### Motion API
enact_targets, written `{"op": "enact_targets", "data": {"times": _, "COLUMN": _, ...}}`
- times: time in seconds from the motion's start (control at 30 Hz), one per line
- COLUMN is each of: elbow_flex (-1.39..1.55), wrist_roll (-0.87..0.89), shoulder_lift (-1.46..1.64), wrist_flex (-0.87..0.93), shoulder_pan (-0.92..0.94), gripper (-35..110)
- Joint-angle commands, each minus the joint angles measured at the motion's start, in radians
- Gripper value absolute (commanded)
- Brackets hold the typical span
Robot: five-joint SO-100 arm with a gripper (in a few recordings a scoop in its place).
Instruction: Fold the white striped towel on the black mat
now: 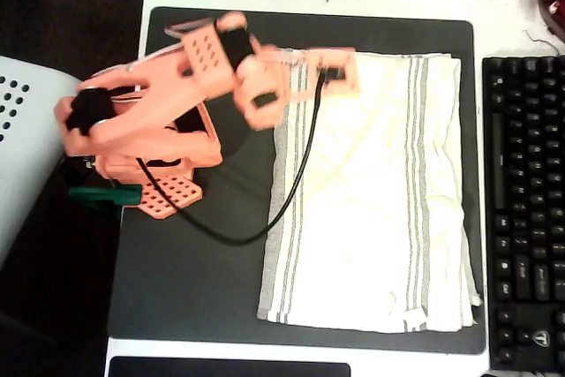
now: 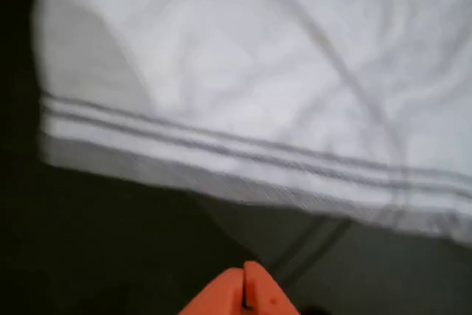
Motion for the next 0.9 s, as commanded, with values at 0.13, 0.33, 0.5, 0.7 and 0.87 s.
{"op": "enact_targets", "data": {"times": 0.13, "elbow_flex": -0.264, "wrist_roll": 0.092, "shoulder_lift": -0.311, "wrist_flex": -0.100, "shoulder_pan": -0.161, "gripper": 0}}
{"op": "enact_targets", "data": {"times": 0.33, "elbow_flex": -0.359, "wrist_roll": 0.190, "shoulder_lift": -0.531, "wrist_flex": -0.222, "shoulder_pan": -0.230, "gripper": 4}}
{"op": "enact_targets", "data": {"times": 0.5, "elbow_flex": -0.434, "wrist_roll": 0.232, "shoulder_lift": -0.690, "wrist_flex": -0.285, "shoulder_pan": -0.213, "gripper": 12}}
{"op": "enact_targets", "data": {"times": 0.7, "elbow_flex": -0.497, "wrist_roll": 0.238, "shoulder_lift": -0.830, "wrist_flex": -0.367, "shoulder_pan": -0.190, "gripper": 14}}
{"op": "enact_targets", "data": {"times": 0.87, "elbow_flex": -0.667, "wrist_roll": 0.238, "shoulder_lift": -0.982, "wrist_flex": -0.339, "shoulder_pan": -0.166, "gripper": 14}}
